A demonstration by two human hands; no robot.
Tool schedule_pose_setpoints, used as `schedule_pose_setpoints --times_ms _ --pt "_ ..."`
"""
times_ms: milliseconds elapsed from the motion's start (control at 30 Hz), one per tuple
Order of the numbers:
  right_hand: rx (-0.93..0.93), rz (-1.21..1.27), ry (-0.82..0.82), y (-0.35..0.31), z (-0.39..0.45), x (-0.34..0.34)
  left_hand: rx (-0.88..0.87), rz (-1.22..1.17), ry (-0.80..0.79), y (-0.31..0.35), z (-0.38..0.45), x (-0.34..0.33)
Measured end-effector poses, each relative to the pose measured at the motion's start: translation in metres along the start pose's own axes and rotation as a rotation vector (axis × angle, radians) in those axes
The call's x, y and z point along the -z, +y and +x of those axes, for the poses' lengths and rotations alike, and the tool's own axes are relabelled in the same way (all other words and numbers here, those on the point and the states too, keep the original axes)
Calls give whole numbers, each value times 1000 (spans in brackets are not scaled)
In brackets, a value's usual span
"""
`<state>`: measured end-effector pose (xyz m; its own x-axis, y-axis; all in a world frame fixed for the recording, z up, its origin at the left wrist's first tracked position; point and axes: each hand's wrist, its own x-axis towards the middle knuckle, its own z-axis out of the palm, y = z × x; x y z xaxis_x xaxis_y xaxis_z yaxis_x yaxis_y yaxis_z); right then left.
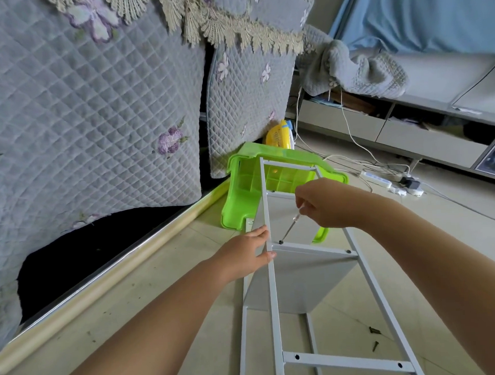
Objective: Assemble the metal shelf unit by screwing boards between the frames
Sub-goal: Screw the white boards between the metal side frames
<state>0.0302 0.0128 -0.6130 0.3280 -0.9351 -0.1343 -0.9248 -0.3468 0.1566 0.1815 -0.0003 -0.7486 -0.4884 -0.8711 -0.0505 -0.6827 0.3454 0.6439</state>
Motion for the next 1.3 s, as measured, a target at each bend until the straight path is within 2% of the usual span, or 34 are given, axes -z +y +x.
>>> schedule_pose_setpoints --times_ms 100,267,467,700,933,1067,1233,1300 --pt "-13 -58 32 -1 2 1 3 -4 1 -1 1 -1" --pt "-171 -140 -12 -3 8 0 4 5 6 -2 2 -2" --pt "-42 87 -42 0 -3 3 -4 1 10 -4 4 -3" --pt "35 -9 50 0 -7 4 -9 -7 30 -5 4 -4" --pt "78 -99 52 1 1 9 -21 21 34 -5 6 -7" --pt "-31 -132 36 -6 4 13 -18 25 30 -7 6 -7" --pt "-381 121 57 -18 19 1 -21 41 42 -7 6 -6" --pt "-334 66 66 -23 17 1 -19 34 40 -7 5 -6"
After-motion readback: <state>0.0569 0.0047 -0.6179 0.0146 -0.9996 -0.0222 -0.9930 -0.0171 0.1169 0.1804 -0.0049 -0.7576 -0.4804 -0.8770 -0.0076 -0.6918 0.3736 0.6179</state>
